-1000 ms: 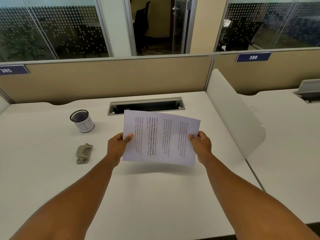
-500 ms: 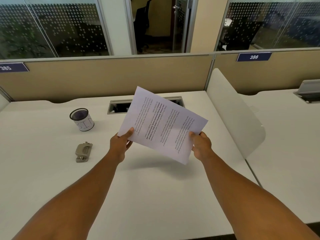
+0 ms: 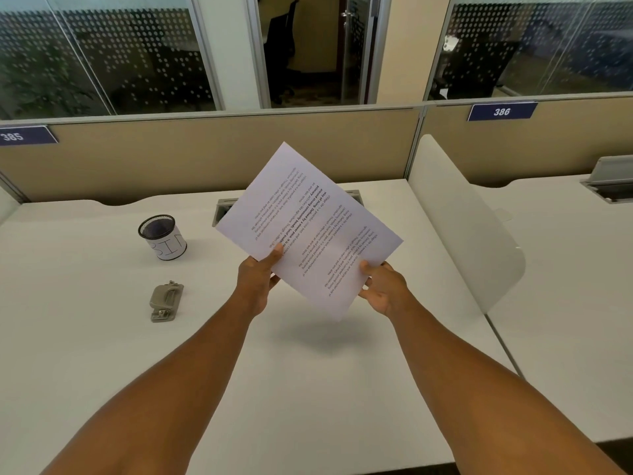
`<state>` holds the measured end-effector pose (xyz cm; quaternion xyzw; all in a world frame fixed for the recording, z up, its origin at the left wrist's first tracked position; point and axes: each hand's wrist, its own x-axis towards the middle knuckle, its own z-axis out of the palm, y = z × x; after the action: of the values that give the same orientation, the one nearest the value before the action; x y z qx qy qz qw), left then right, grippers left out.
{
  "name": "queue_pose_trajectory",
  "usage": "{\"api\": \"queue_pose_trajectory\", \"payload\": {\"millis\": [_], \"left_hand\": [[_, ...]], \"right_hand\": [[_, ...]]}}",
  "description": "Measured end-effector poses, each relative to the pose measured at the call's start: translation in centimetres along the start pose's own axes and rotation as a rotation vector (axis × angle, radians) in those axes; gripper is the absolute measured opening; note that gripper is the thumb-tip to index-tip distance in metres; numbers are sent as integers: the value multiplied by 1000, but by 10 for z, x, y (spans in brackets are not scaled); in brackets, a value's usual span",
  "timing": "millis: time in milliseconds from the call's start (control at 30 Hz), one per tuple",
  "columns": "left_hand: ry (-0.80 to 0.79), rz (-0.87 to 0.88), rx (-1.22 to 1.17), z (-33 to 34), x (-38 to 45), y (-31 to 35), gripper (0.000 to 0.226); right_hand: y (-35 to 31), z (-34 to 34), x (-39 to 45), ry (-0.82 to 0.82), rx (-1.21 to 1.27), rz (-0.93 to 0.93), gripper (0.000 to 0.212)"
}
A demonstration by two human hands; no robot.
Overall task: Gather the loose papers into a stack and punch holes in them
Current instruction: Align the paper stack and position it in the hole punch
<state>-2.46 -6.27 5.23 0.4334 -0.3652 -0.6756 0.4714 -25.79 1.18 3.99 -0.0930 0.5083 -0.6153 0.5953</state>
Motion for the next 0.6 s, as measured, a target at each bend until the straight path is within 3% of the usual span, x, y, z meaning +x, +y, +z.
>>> {"api": "queue_pose_trajectory", "payload": {"millis": [333, 600], "left_hand": [[-34, 102, 109, 2, 2, 20, 26], [-66, 165, 309, -1, 1, 30, 20]], "right_hand": [[0, -12, -3, 19, -161, 3, 41], [-1, -18, -9, 130, -495, -85, 22]]}}
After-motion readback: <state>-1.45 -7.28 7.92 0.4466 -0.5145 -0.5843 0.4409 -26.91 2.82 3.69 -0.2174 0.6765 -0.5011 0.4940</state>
